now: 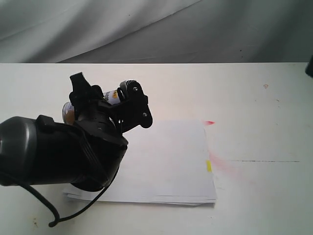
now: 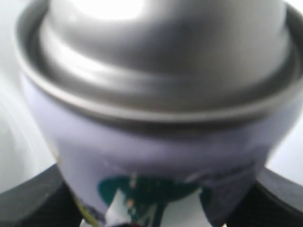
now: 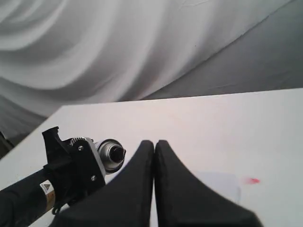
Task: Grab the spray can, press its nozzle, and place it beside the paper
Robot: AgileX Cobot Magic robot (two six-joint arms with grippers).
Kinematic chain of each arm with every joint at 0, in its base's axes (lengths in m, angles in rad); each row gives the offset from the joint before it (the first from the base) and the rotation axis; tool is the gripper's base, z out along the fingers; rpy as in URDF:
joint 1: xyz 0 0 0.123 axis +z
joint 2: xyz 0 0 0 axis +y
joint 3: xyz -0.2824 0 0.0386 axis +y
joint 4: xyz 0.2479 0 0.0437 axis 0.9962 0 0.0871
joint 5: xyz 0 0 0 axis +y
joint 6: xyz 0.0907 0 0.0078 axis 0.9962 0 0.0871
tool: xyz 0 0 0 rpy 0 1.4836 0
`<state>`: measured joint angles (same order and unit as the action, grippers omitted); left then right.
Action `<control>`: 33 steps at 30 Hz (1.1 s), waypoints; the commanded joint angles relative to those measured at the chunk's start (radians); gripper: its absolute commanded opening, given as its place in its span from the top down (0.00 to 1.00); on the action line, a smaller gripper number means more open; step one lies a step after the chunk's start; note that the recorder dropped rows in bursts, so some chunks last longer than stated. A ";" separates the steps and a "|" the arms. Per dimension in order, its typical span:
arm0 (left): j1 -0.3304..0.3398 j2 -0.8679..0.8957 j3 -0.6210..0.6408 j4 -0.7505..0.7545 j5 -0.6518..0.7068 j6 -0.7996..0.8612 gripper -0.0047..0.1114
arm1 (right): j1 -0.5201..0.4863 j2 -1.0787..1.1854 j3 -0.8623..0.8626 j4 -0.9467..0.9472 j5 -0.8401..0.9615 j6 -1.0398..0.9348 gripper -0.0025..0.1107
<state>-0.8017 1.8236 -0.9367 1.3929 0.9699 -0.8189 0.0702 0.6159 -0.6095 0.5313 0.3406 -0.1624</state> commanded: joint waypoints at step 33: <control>-0.006 -0.006 -0.010 0.028 0.031 -0.016 0.96 | -0.108 1.227 -0.457 1.023 0.682 -1.154 0.98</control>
<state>-0.8017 1.8236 -0.9367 1.3929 0.9699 -0.8189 -0.0499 1.8458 -1.0741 1.5183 1.0597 -1.2846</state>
